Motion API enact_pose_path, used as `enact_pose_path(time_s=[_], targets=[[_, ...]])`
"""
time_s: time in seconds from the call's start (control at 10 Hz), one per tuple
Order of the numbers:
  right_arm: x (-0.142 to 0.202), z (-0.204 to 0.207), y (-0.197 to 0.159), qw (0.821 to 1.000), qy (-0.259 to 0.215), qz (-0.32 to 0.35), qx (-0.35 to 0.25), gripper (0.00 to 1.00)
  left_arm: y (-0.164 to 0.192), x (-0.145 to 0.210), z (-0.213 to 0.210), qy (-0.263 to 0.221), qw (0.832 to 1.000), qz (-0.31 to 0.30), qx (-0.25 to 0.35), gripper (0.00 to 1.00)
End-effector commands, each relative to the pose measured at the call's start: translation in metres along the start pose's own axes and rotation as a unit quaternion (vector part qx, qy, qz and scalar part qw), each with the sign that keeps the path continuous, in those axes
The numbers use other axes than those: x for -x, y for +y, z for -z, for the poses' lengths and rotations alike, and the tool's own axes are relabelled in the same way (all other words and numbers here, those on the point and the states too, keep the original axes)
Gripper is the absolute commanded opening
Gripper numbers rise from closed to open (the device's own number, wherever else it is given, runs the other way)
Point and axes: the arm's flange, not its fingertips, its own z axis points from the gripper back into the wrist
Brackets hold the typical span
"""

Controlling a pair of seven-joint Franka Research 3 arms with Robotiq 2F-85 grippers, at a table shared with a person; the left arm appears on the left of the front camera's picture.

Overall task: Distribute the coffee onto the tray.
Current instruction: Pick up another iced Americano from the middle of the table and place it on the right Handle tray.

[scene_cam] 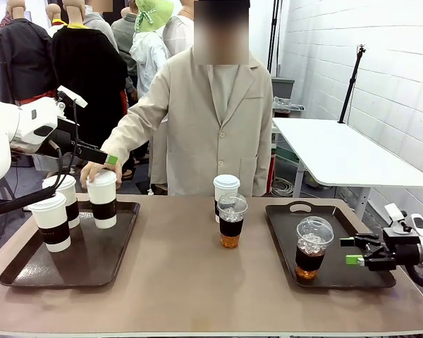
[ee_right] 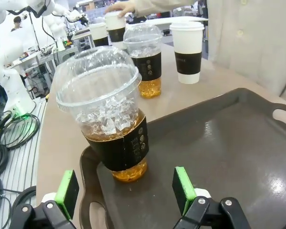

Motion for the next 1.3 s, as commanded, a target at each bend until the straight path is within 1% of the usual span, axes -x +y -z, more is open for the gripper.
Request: enact_pose_path(time_s=[0.0,0.2,0.4,0.7,1.0,1.2], targets=[[-0.022,-0.018,0.004,1.000,0.020,0.017,0.000,1.00,0.000,0.001,0.001,0.001,1.000,-0.004,-0.001,1.00],[-0.054,-0.022,-0.010,0.998,0.048,0.026,-0.007,1.00,0.000,0.001,0.001,0.001,1.000,-0.004,-0.001,1.00],[-0.101,-0.024,-0.027,0.993,0.105,0.043,-0.002,1.00,0.000,0.001,0.001,0.001,1.000,-0.004,-0.001,1.00],[-0.161,-0.025,-0.041,0.978,0.196,0.070,-0.001,1.00,0.000,0.001,0.001,0.001,1.000,-0.004,-0.001,1.00],[-0.221,-0.014,-0.059,0.949,0.301,0.081,0.034,1.00,0.000,0.001,0.001,0.001,1.000,-0.004,-0.001,1.00],[-0.254,0.011,-0.065,0.920,0.381,0.073,0.060,1.00,0.000,0.001,0.001,0.001,1.000,-0.004,-0.001,1.00]])
